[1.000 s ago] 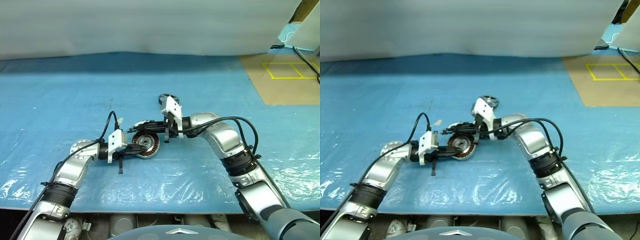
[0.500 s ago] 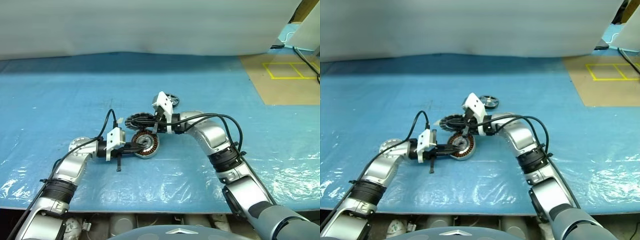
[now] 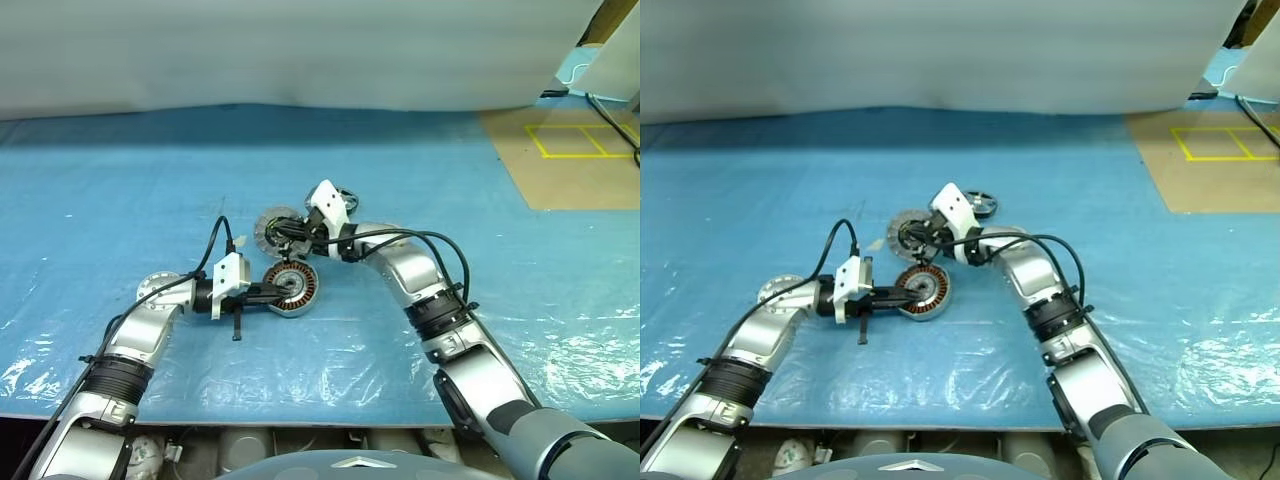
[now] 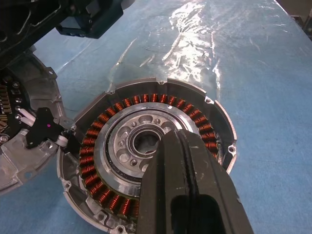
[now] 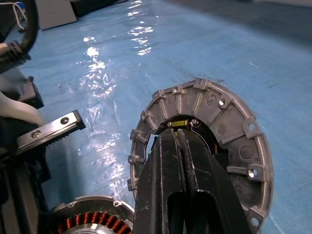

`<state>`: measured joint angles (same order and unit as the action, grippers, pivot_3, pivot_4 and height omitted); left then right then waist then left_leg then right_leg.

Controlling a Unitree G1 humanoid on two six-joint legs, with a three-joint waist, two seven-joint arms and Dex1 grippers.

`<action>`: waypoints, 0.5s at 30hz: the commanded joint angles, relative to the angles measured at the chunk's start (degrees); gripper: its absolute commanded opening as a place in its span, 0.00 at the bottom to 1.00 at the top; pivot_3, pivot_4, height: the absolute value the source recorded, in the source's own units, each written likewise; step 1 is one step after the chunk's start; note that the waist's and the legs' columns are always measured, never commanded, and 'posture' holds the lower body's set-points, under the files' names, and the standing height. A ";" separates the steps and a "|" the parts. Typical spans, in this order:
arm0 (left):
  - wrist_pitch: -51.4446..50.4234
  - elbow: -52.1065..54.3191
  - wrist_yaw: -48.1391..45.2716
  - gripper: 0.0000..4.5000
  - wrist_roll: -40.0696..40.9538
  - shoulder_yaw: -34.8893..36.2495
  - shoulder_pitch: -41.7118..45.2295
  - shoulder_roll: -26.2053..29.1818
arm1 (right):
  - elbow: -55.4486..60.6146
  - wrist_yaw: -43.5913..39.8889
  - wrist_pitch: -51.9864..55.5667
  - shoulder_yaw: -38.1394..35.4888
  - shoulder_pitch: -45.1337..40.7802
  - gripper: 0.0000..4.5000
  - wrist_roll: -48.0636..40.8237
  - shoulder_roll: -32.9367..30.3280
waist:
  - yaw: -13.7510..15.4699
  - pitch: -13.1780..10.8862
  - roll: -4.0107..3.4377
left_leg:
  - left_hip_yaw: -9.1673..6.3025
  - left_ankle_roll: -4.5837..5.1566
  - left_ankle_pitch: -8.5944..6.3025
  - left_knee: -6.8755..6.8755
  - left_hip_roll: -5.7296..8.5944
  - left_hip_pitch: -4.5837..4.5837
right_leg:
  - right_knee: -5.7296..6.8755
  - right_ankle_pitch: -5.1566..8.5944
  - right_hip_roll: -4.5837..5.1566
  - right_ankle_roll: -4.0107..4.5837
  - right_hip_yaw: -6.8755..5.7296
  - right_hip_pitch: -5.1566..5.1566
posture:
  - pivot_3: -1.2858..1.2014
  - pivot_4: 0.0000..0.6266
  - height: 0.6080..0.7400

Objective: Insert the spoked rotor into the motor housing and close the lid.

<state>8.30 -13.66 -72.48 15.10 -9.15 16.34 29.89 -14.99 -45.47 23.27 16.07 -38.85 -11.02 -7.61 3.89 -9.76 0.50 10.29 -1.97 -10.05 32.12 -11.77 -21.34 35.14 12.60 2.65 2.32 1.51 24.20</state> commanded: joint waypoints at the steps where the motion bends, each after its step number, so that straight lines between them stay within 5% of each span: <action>1: -1.08 1.00 0.33 0.00 0.48 0.90 0.27 0.73 | 4.97 -1.31 3.57 -3.36 -0.27 0.00 -4.75 0.50 | 0.00 0.00 0.00 | 0.00 0.00 0.00 0.00 0.00 0.00 | 0.00 0.00 0.00 0.00 0.00 0.00 | 0.52 0.24 1.00; 7: -11.76 10.14 2.21 0.00 9.42 4.60 -0.54 0.38 | 13.09 -6.52 11.57 -6.25 1.02 0.00 -11.89 -3.35 | 0.11 -0.02 -0.01 | 0.00 0.00 0.00 -0.01 0.00 -0.10 | -0.02 0.00 0.00 0.00 -0.01 0.07 | 0.52 0.24 1.00; 15: -14.34 14.92 2.40 0.00 11.06 7.25 -1.73 2.59 | 19.56 -9.58 14.83 -6.44 3.64 0.00 -14.82 -9.10 | 0.06 -0.02 -0.01 | 0.03 0.00 0.00 -0.03 -0.01 -0.14 | -0.09 0.00 -0.02 0.00 -0.03 0.09 | 0.52 0.24 1.00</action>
<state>-5.66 -1.54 -70.24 24.49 -3.74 14.82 31.67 1.26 -54.48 38.06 10.78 -35.22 -24.05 -16.15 3.96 -9.78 0.49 10.31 -1.97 -10.05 32.09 -11.77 -21.48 35.05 12.60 2.63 2.32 1.49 24.30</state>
